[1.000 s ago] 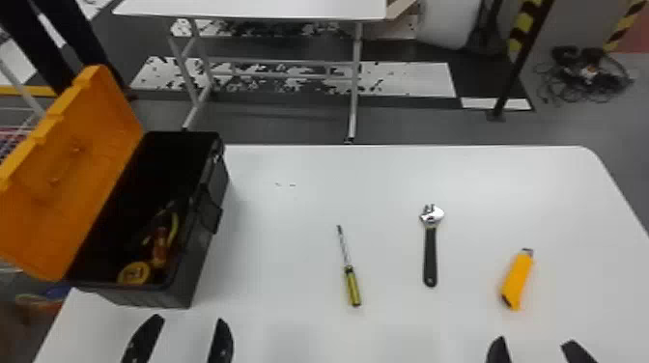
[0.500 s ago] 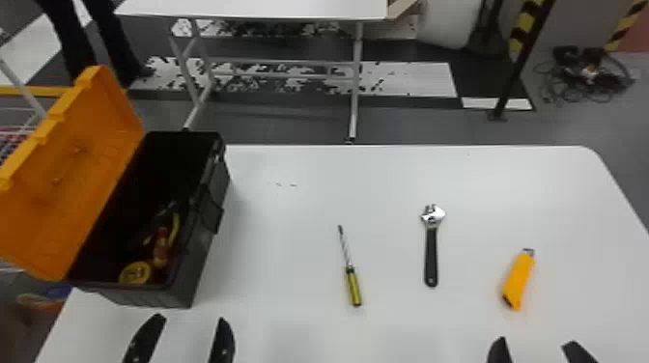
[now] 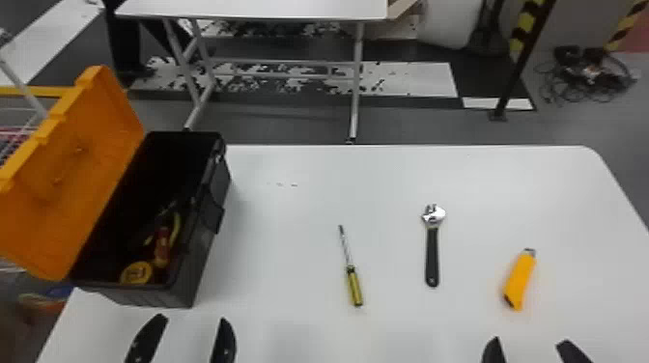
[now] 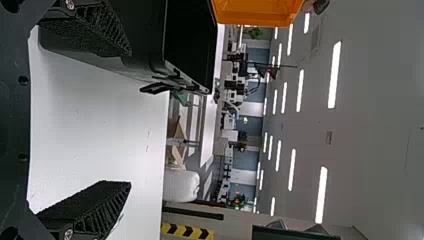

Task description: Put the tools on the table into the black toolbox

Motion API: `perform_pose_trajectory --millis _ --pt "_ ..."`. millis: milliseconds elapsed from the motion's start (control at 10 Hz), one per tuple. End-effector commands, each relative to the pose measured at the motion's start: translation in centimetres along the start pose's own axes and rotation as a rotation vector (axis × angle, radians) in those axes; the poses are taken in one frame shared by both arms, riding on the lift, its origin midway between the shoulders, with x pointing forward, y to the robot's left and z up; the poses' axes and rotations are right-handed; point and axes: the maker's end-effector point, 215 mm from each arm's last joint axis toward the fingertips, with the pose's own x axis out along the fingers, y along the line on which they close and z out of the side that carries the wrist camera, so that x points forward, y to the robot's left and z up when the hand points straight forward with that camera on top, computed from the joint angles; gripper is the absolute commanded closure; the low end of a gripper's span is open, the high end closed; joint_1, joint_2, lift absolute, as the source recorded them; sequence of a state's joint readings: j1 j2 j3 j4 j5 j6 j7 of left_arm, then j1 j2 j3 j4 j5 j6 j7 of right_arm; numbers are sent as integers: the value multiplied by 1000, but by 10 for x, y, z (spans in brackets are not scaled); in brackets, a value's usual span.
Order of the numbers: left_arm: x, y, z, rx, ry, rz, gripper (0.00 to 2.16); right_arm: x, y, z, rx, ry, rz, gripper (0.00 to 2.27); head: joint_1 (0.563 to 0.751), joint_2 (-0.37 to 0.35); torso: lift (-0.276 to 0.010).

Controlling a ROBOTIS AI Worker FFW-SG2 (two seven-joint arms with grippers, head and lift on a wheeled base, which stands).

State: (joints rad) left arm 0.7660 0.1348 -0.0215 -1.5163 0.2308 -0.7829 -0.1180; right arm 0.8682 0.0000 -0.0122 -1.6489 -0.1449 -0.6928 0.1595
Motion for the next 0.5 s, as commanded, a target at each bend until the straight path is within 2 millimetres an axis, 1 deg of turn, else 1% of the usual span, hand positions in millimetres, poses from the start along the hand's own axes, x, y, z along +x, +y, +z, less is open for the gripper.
perform_pose_trajectory --millis 0,100,300,400 --pt "0 0 0 0 0 -2 73 2 14 0 -14 3 31 161 695 73 -75" --pt "0 0 2 0 -4 -2 73 3 26 -1 -15 5 54 161 695 90 -75" --pt "0 1 2 0 -4 -2 73 13 55 -8 -14 32 111 161 695 150 -75" --pt "1 1 2 -2 -6 -1 73 20 70 -11 -12 45 135 161 695 166 -75"
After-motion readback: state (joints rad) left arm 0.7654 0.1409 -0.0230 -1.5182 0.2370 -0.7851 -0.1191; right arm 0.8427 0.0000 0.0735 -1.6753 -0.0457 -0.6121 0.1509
